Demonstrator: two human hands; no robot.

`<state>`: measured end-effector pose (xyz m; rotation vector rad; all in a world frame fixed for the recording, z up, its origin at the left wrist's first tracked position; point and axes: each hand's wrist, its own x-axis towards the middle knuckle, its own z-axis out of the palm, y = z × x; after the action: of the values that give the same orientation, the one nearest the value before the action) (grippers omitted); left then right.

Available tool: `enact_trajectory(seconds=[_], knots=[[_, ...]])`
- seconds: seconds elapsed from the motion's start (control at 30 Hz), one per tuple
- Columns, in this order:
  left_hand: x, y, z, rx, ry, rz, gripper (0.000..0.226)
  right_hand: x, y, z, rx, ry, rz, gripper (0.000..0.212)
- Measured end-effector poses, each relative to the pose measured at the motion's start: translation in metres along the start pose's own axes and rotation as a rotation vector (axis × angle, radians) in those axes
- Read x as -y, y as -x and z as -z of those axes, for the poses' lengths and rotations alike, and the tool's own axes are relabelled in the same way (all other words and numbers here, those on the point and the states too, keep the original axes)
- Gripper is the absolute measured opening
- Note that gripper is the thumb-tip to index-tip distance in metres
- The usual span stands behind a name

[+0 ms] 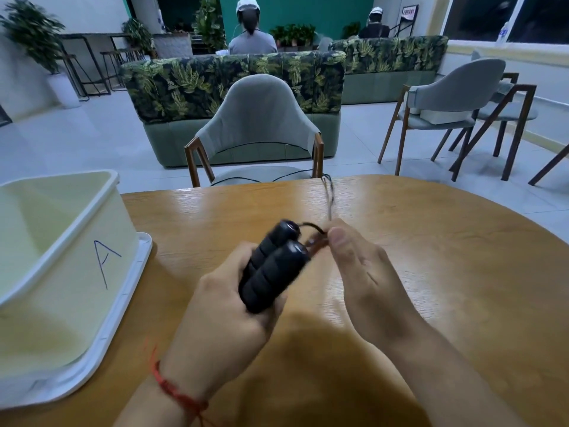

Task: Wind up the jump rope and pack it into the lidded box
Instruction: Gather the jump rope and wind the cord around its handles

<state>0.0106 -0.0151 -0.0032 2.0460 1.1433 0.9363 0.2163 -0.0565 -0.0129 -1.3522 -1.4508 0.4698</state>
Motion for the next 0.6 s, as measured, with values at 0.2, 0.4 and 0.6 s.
enact_trajectory(seconds=[0.2, 0.4, 0.6], knots=[[-0.009, -0.012, 0.011, -0.029, 1.053, 0.263, 0.034, -0.005, 0.003, -0.011, 0.13, 0.117, -0.071, 0.058], [-0.017, -0.014, 0.006, -0.055, 1.187, 0.359, 0.032, -0.002, 0.009, -0.023, 0.343, 0.342, -0.062, 0.056], [-0.005, -0.021, 0.009, -0.109, 1.147, 0.476, 0.031, 0.001, 0.008, -0.02, 0.395, 0.395, -0.094, 0.056]])
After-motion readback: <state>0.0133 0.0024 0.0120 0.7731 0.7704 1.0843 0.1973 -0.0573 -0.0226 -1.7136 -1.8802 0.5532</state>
